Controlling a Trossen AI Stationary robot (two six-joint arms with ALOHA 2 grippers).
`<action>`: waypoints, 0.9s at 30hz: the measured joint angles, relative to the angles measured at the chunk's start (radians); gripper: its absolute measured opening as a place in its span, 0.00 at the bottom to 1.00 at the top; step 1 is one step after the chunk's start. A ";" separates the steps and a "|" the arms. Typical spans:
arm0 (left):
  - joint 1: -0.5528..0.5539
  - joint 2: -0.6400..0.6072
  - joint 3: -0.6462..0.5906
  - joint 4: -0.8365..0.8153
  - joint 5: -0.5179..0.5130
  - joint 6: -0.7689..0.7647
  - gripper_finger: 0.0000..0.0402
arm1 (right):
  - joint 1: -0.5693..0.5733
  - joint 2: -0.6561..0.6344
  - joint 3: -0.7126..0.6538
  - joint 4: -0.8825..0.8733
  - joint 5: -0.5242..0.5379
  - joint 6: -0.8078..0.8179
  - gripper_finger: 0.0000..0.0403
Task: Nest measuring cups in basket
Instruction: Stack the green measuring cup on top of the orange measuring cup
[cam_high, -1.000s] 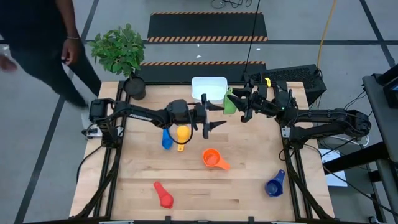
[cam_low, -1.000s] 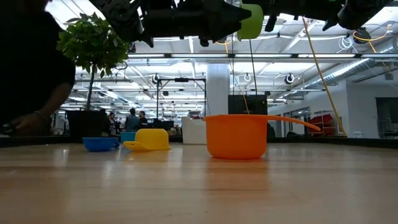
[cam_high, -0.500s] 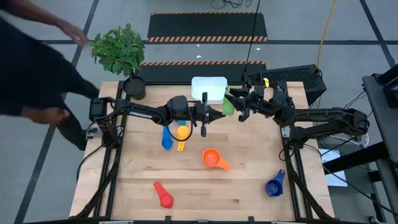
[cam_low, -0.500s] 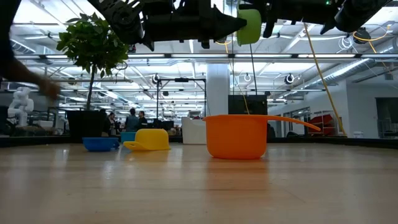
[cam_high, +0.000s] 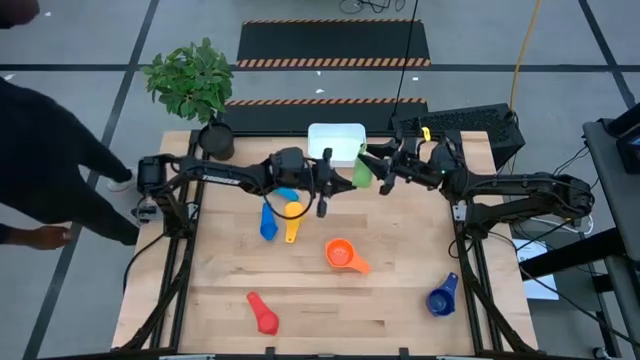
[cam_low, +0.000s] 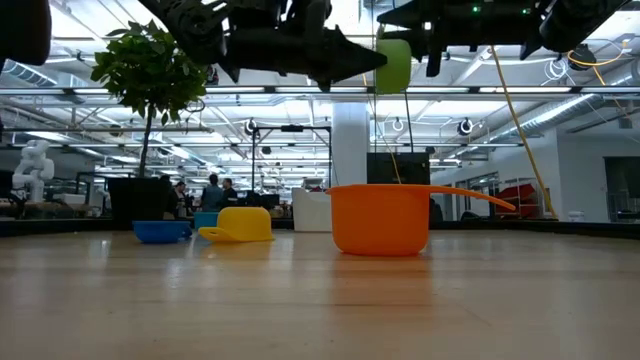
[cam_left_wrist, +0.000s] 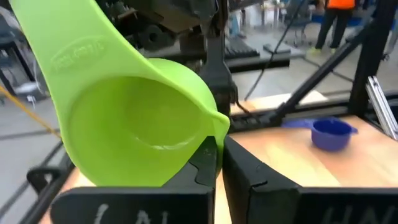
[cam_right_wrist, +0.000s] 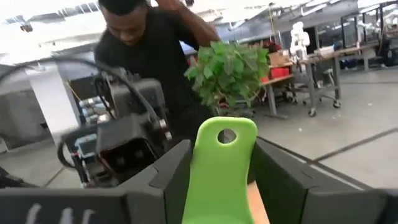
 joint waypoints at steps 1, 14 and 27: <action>0.003 -0.018 0.000 -0.043 0.001 -0.001 0.02 | 0.000 -0.001 0.000 -0.009 0.000 -0.004 0.41; 0.016 -0.254 0.000 -0.503 -0.004 0.008 0.02 | 0.009 -0.089 0.001 -0.232 0.078 -0.103 0.61; 0.021 -0.254 -0.001 -0.526 0.139 -0.056 0.02 | 0.250 -0.136 0.001 -0.432 0.543 -0.569 0.61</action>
